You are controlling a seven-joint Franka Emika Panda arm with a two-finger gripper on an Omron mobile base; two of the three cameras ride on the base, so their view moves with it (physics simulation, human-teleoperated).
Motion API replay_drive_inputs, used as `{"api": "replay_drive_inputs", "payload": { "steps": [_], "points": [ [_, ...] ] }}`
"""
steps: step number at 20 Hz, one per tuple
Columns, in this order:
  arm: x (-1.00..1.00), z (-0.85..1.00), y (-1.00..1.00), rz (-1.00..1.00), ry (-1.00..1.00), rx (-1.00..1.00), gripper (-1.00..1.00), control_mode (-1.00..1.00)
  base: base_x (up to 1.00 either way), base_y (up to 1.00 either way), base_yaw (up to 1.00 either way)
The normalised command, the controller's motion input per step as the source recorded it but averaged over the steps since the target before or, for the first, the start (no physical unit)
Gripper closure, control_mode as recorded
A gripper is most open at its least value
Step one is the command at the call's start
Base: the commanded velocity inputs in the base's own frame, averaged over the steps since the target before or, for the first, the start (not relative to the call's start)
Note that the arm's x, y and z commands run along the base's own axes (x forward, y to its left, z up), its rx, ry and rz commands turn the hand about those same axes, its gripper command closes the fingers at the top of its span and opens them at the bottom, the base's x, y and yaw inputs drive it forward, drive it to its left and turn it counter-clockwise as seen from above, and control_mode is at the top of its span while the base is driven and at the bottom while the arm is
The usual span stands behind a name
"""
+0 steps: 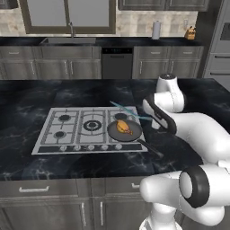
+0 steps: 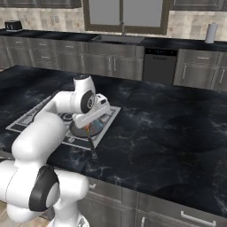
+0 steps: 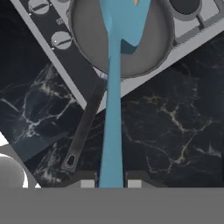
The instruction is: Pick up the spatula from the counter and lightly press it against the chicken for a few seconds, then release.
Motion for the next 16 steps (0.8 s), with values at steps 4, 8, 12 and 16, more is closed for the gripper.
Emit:
{"api": "replay_drive_inputs", "payload": {
  "steps": [4,8,12,16],
  "points": [
    [0.13,-0.08,0.0,0.11,-0.11,-0.08,1.0,-1.0,0.0,0.0,0.0],
    [0.16,-0.09,0.0,0.1,-0.09,-0.09,1.0,-1.0,0.0,0.0,0.0],
    [0.13,-0.07,-0.02,0.07,-0.03,-0.14,1.0,-1.0,0.0,0.0,0.0],
    [0.09,0.0,-0.04,0.05,-0.02,-0.17,1.0,-1.0,0.0,0.0,0.0]
  ]
}}
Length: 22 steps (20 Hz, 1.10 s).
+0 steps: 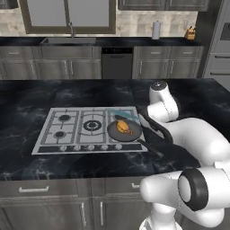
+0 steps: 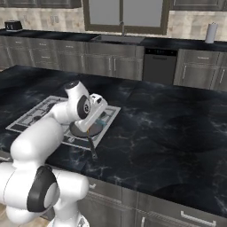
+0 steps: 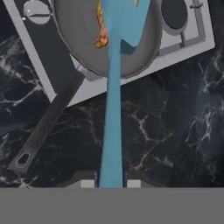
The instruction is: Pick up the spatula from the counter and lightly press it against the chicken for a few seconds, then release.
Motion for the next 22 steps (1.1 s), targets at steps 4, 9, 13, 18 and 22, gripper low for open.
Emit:
{"api": "replay_drive_inputs", "payload": {
  "steps": [4,9,13,18,22],
  "points": [
    [0.09,0.0,-0.01,0.03,-0.01,-0.18,1.0,-1.0,0.0,0.0,0.0],
    [0.17,0.0,-0.04,0.05,0.0,-0.15,1.0,-1.0,0.0,0.0,0.0],
    [0.23,0.0,-0.03,0.04,-0.02,-0.15,1.0,-1.0,0.0,0.0,0.0],
    [0.27,0.0,-0.01,0.05,-0.03,-0.12,1.0,-1.0,0.0,0.0,0.0],
    [0.33,-0.05,0.0,0.04,0.0,-0.06,1.0,-1.0,0.0,0.0,0.0]
  ]
}}
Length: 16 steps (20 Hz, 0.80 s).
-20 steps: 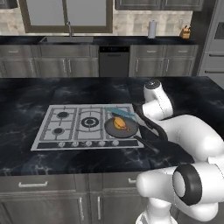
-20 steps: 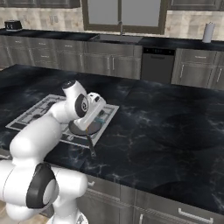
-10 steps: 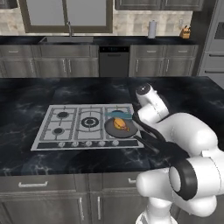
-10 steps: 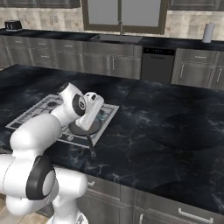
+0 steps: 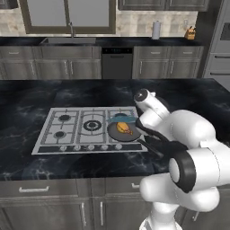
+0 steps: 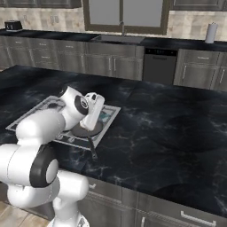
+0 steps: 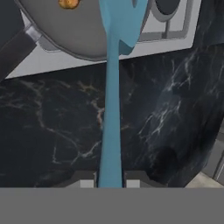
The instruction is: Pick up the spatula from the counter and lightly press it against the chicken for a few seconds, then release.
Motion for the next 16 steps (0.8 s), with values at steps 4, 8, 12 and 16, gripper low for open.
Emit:
{"api": "replay_drive_inputs", "payload": {
  "steps": [4,8,12,16],
  "points": [
    [0.39,-0.09,0.0,0.04,0.0,-0.06,1.0,-1.0,0.0,0.0,0.0],
    [0.36,-0.14,0.0,0.04,0.0,-0.06,1.0,-1.0,0.0,0.0,0.0],
    [0.26,-0.15,0.0,0.04,0.0,-0.06,1.0,-1.0,0.0,0.0,0.0],
    [0.24,-0.17,0.0,0.04,0.0,-0.06,1.0,-1.0,0.0,0.0,0.0]
  ]
}}
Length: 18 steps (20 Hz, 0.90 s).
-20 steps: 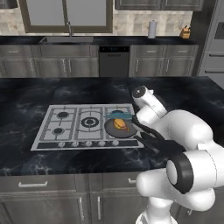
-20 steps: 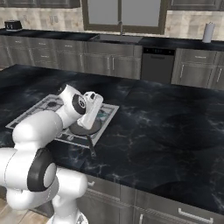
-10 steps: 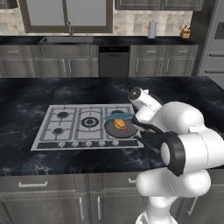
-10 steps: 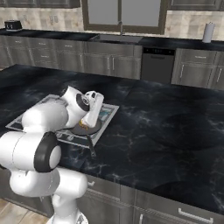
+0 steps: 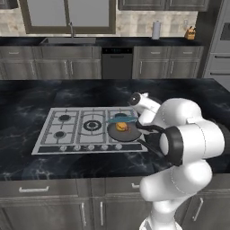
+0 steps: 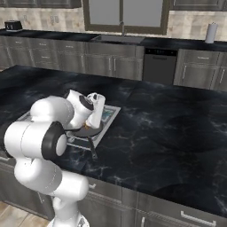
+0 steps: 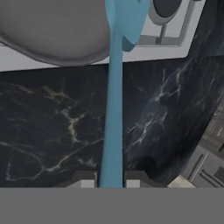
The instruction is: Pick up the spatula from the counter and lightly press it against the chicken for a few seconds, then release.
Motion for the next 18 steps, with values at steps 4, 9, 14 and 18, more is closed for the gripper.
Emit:
{"api": "replay_drive_inputs", "payload": {
  "steps": [4,9,14,18],
  "points": [
    [0.14,-0.16,0.0,0.04,0.0,-0.07,1.0,-1.0,0.0,0.0,0.0],
    [0.0,-0.07,0.0,0.04,0.0,-0.08,1.0,-1.0,0.0,0.0,0.0],
    [0.0,0.0,-0.02,0.03,0.0,-0.07,1.0,-1.0,0.0,0.0,0.0],
    [0.08,0.0,-0.04,0.04,0.0,-0.06,1.0,-1.0,0.0,0.0,0.0]
  ]
}}
